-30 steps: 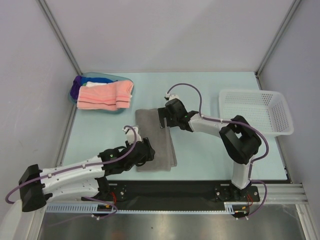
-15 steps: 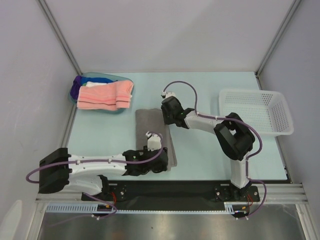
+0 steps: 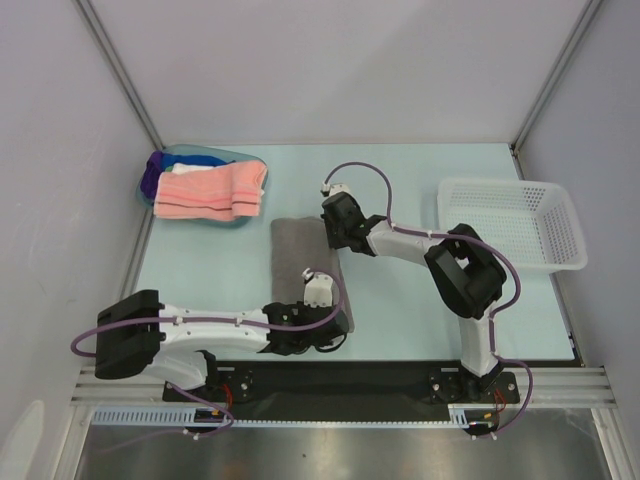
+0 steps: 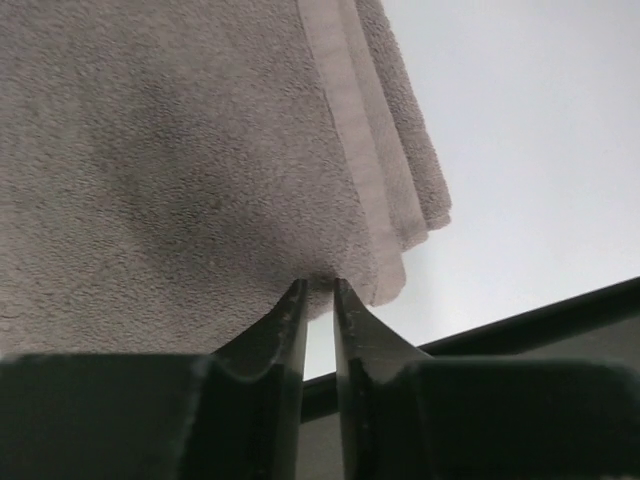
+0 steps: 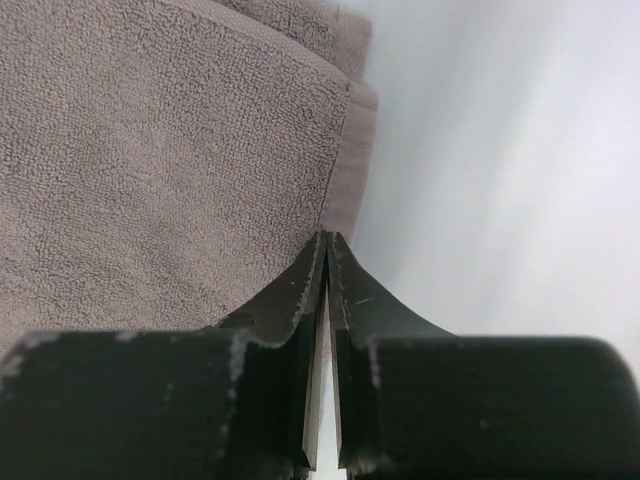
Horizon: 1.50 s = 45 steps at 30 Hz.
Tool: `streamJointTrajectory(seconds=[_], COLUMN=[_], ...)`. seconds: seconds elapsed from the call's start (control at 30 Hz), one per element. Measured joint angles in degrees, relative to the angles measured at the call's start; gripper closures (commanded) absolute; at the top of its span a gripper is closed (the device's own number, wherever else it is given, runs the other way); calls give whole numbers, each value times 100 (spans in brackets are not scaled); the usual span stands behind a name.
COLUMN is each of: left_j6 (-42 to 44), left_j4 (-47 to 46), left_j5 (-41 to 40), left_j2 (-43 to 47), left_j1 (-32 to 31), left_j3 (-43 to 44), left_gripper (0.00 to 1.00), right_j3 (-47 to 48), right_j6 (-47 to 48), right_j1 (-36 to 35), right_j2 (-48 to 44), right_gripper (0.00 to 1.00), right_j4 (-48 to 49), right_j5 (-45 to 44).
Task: Fold and stack the towels
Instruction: Flatten out the crumpled towel
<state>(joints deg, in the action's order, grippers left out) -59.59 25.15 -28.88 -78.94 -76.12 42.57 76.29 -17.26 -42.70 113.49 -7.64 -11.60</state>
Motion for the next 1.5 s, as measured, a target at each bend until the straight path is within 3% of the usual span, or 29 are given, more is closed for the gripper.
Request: streamJointTrajectory(seconds=[0.1,0.17,0.27,0.37,0.43,0.53,0.67,0.73,0.77,0.93,1.0,1.03,1.13,1.33,1.5], left_j6=[-2,0,37,37,72,116,155,168,170,157,146,131,42,-304,-516], left_j4=[92,138,201,238,223,173,85,72,68,83,125,157,229,358,549], left_j5=[-101,-142,-186,-234,-227,-227,-229,-234,-232,-249,-280,-291,-354,-566,-667], left_j2=[0,0,17,20,13,-94,-348,-446,-479,-538,-527,-507,-251,881,1285], left_j1=[0,-2,-2,-2,-2,-2,-2,-2,-2,-2,-2,-2,-2,-2,-2], left_j3=[0,0,0,17,44,140,236,247,247,258,260,260,199,-247,-424], left_gripper=[91,93,52,35,35,43,65,71,80,99,100,100,100,100,100], right_j3=[2,2,0,-28,-94,-177,-225,-249,-269,-365,-365,-365,-363,-15,457], right_j6=[17,26,26,24,20,17,17,17,17,20,22,28,76,236,385], right_j1=[0,0,2,2,7,22,72,98,116,190,208,219,210,42,-111], right_j2=[0,-2,-11,-74,-181,-363,-498,-529,-538,-608,-632,-643,-649,-560,-245], right_gripper=[98,100,100,100,100,100,100,100,100,98,92,81,66,46,37], right_j4=[-42,-72,-101,-109,-109,-109,-105,-107,-105,-133,-142,-142,-149,-302,-323], right_j5=[-2,-15,-28,-55,-63,-83,-98,-98,-96,-74,-46,-33,7,-15,-76])
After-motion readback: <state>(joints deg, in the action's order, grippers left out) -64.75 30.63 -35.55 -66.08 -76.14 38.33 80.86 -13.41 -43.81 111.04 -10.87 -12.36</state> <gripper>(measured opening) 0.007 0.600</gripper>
